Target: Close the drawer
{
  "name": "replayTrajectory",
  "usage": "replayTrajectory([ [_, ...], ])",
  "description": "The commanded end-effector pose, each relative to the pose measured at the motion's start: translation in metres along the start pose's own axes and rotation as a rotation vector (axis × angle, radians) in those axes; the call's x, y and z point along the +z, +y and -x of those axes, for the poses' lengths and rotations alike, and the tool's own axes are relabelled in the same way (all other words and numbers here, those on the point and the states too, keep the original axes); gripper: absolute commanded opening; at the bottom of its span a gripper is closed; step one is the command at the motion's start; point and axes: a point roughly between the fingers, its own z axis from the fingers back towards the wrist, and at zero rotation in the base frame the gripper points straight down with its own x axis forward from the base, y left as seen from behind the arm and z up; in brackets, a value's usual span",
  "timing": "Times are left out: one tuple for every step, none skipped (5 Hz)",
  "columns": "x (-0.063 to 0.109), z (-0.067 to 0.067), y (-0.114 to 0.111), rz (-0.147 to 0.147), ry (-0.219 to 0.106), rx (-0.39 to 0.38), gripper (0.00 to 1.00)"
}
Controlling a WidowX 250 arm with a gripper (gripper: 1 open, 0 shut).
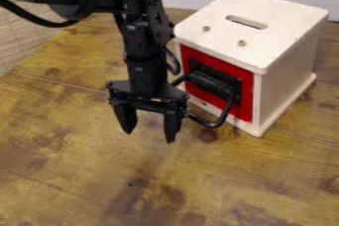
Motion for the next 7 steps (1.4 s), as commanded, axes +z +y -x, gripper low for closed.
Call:
replayTrajectory([
  [0.042, -0.004, 0.004, 0.021, -0.100, 0.001, 1.00],
  [0.047, -0.001, 0.004, 0.023, -0.100, -0.005, 1.00],
  [0.051, 0.003, 0.004, 0.026, -0.101, -0.014, 1.00],
  [0.058, 0.008, 0.004, 0.028, -0.103, -0.024, 1.00],
  [0.062, 0.011, 0.004, 0.029, -0.103, -0.032, 1.00],
  [0.070, 0.018, 0.004, 0.027, -0.114, -0.040, 1.00],
  [0.080, 0.025, 0.003, 0.024, -0.127, -0.046, 1.00],
])
